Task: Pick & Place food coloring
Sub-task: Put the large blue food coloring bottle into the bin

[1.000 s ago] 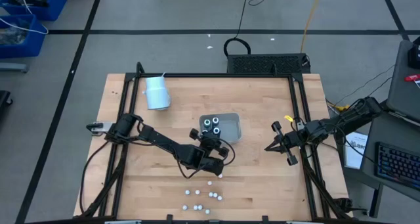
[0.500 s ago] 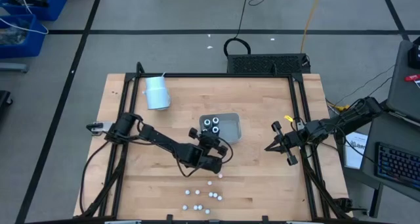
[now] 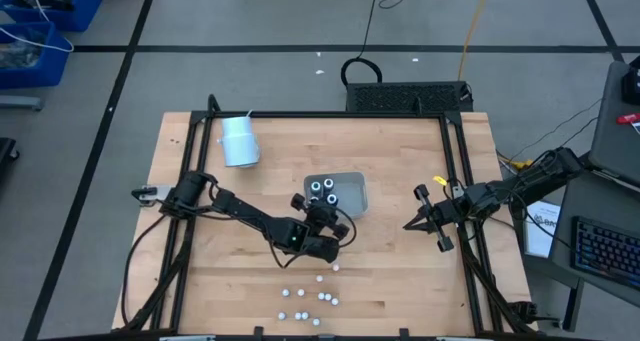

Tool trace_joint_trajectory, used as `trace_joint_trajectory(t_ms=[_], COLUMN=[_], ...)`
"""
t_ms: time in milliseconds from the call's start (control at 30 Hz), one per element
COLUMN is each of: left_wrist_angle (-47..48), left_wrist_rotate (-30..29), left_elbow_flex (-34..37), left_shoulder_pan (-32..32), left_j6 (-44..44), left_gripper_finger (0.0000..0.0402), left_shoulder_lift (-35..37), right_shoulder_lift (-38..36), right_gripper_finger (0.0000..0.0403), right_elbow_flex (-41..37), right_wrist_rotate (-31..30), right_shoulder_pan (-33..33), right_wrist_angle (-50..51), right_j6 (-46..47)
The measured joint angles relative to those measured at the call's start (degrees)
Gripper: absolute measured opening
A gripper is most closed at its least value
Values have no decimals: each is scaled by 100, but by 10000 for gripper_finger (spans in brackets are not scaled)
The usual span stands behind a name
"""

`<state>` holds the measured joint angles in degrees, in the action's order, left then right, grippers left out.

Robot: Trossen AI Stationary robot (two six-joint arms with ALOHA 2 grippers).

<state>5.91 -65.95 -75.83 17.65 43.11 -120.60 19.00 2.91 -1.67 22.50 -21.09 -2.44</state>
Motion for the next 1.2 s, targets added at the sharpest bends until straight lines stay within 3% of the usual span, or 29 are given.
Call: trace_joint_trajectory(t_ms=[300, 933, 1200], left_wrist_angle=[-394, -465, -452], left_wrist_rotate=[123, -620, -637], left_elbow_flex=[22, -10, -320], left_shoulder_pan=[42, 160, 162], left_j6=[89, 977, 920], left_gripper_finger=[121, 121, 121], left_shoulder_lift=[-46, -31, -22], right_shoulder_lift=[0, 0, -2], right_gripper_finger=[0, 0, 0], right_elbow_flex=[-2, 0, -1], right_wrist_rotate=[0, 0, 0], right_shoulder_pan=[-2, -2, 0], right_wrist_angle=[-10, -139, -143], right_j6=[0, -53, -222])
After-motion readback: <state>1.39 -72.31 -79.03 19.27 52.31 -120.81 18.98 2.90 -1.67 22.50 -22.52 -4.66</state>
